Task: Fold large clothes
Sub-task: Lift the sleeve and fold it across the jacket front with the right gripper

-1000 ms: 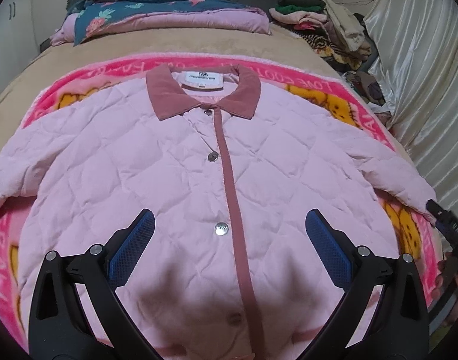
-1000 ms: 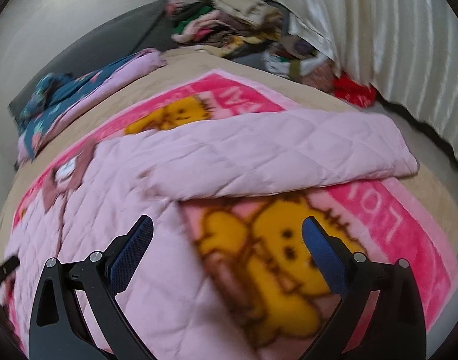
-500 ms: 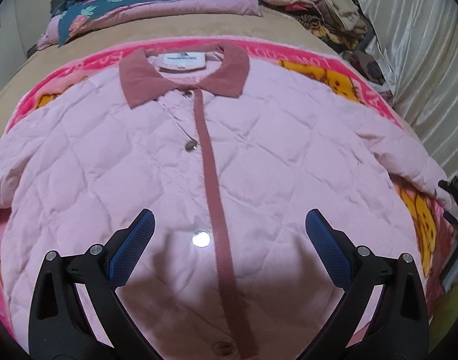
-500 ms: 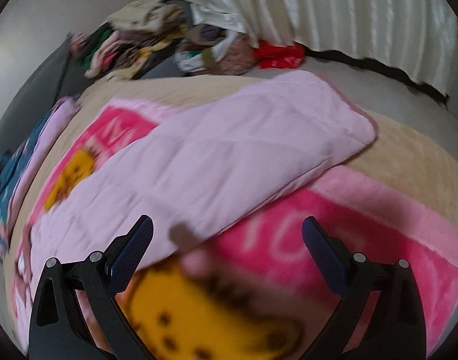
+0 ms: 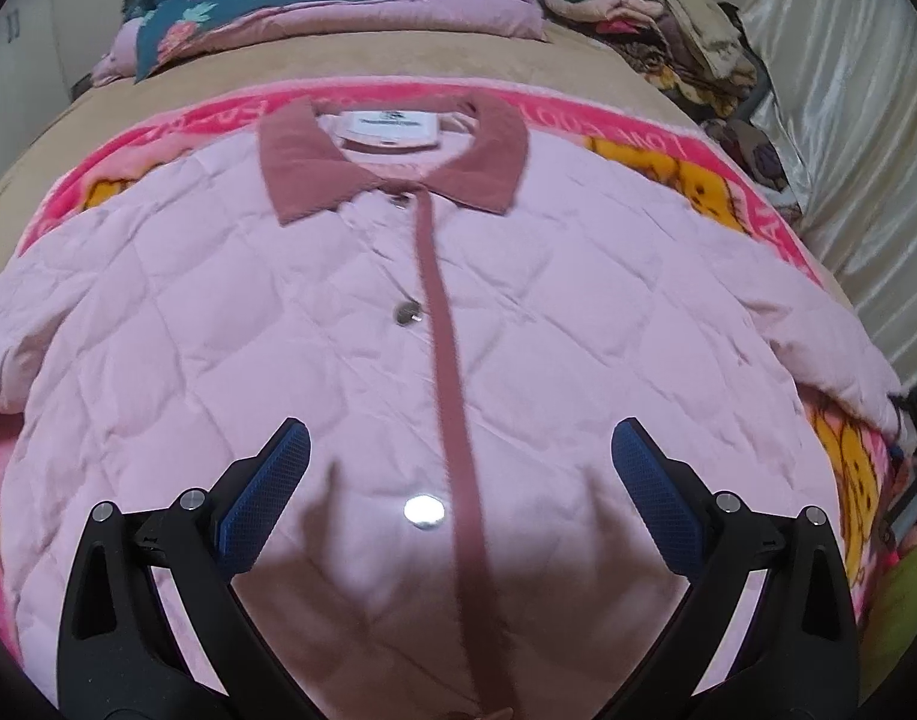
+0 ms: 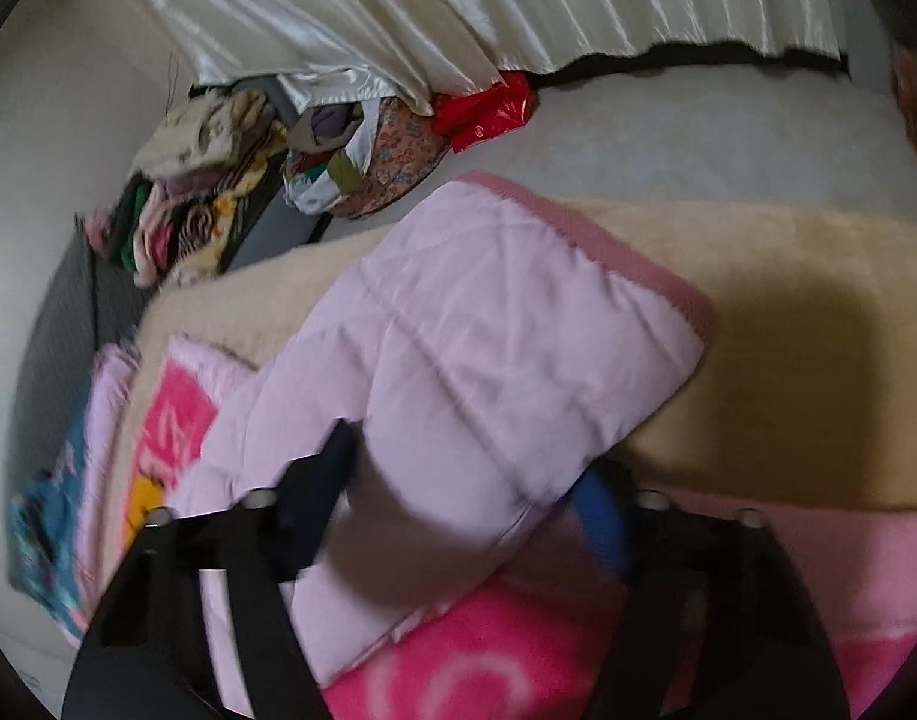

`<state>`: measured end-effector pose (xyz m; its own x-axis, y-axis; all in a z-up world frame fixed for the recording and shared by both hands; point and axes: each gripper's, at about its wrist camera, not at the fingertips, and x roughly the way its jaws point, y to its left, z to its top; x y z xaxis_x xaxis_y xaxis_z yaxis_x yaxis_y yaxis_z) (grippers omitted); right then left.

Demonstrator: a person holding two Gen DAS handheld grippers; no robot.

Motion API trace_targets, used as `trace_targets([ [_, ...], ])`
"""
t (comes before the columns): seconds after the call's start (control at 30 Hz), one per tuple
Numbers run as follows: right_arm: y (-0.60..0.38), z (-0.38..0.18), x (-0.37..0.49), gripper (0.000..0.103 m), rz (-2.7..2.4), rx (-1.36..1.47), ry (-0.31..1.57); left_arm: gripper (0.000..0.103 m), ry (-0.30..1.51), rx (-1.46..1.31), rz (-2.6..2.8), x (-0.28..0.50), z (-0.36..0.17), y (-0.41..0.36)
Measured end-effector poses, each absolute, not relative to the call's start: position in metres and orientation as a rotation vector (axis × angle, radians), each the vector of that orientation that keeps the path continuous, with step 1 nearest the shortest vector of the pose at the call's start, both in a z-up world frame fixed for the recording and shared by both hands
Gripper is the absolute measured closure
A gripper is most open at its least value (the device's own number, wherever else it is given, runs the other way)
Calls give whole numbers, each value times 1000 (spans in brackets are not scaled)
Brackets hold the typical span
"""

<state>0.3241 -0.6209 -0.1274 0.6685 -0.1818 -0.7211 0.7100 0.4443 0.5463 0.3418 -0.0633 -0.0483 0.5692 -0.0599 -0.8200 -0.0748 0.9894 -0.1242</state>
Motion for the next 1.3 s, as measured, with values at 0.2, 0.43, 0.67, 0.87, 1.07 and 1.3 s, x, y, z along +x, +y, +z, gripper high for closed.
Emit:
trace_targets([
  [0.2, -601, -86, 333, 72, -549, 753, 628, 8, 955, -163, 37, 344, -37, -46],
  [0.43, -542, -1, 350, 77, -378, 487, 545, 8, 925, -167, 44, 342, -15, -28],
  [0.67, -470, 62, 365, 78, -217, 347, 476, 8, 887, -211, 59, 322, 3, 2],
  [0.87, -427, 88, 373, 80, -138, 308, 448, 8, 893, -247, 79, 315, -1, 31],
  [1.07, -385, 109, 381, 81, -96, 269, 435, 8, 881, -299, 83, 312, -5, 59],
  [1.3, -340, 130, 386, 82, -59, 272, 420, 8, 868, -370, 77, 310, -3, 87],
])
